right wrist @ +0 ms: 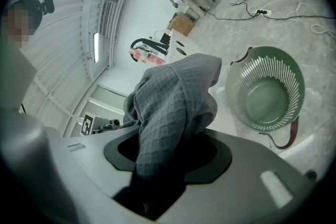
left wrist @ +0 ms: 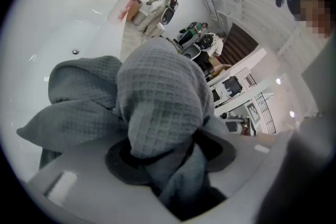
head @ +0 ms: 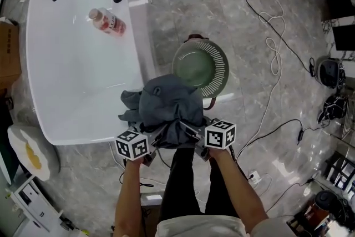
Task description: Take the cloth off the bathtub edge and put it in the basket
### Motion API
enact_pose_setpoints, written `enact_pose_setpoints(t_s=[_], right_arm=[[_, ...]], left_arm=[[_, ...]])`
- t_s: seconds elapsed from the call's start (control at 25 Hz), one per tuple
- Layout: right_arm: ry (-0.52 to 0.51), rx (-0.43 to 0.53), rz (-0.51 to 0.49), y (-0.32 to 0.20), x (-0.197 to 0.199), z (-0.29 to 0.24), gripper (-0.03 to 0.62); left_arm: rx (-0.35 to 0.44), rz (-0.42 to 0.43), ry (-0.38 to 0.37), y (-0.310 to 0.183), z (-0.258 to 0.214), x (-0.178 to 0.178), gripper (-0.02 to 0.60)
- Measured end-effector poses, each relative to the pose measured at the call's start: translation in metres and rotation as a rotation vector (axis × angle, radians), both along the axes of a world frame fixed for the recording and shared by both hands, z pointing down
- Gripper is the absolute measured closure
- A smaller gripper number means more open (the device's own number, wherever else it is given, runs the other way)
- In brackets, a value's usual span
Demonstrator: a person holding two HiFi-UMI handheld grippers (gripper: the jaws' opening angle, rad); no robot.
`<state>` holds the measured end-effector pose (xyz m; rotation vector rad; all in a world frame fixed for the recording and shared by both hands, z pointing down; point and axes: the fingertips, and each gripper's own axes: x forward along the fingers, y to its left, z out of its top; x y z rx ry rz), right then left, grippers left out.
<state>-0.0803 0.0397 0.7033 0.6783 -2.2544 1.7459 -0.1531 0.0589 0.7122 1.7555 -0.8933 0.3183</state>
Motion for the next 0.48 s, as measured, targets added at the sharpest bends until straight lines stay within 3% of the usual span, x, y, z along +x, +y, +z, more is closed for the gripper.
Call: enact_pose_setpoints(t_s=[0.48], right_arm=[[0.064,0.049,0.046,-0.019,0.056,-0.003,0.39]], left_arm=[[0.022,0.021,0.066,-0.022,0.0,0.055,0.306]])
